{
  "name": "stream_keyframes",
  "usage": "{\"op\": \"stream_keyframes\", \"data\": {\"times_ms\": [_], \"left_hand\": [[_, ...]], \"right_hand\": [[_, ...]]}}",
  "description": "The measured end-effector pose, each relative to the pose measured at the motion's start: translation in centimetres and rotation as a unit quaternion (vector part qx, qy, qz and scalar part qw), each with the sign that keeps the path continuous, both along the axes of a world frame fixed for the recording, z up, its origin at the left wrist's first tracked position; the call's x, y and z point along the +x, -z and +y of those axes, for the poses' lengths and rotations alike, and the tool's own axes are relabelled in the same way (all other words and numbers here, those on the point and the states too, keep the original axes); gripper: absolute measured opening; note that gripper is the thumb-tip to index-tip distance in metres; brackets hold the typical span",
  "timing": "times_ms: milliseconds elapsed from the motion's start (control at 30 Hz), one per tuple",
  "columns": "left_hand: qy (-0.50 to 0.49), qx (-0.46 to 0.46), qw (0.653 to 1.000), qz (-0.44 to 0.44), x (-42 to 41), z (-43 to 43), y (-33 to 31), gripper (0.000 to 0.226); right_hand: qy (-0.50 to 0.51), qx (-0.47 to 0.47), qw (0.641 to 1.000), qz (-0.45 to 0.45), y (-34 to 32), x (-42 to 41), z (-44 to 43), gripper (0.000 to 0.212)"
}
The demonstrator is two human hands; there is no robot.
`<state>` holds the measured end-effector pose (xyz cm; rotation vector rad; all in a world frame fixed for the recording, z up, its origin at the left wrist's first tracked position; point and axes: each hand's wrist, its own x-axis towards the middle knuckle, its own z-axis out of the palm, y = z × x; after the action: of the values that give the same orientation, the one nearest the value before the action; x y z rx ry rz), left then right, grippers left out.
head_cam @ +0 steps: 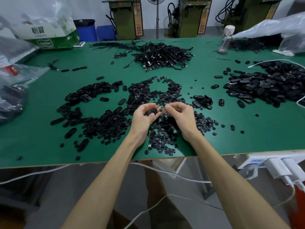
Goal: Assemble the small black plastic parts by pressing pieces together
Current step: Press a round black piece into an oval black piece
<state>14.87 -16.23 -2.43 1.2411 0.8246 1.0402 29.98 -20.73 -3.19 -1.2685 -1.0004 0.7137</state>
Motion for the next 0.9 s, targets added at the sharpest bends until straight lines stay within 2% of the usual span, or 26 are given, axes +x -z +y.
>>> {"op": "stream_keyframes", "data": {"times_ms": [233,433,633,900], "left_hand": [[-0.011,0.024,0.999,0.017,-0.01,-0.06,0.00,0.032],[-0.007,0.104,0.991,0.081,0.23,-0.46,-0.23,0.039],[-0.005,0.041,0.999,0.008,-0.25,-0.18,-0.12,0.034],[0.019,0.010,1.000,-0.019,-0.10,-0.20,0.03,0.030]], "right_hand": [[-0.002,-0.016,1.000,-0.024,-0.05,-0.16,-0.06,0.007],[-0.010,-0.032,0.997,-0.074,-0.18,-0.36,-0.10,0.008],[-0.006,-0.032,0.996,-0.083,-0.25,-0.43,-0.19,0.008],[-0.007,-0.032,0.996,-0.087,-0.38,-0.52,-0.37,0.011]]}}
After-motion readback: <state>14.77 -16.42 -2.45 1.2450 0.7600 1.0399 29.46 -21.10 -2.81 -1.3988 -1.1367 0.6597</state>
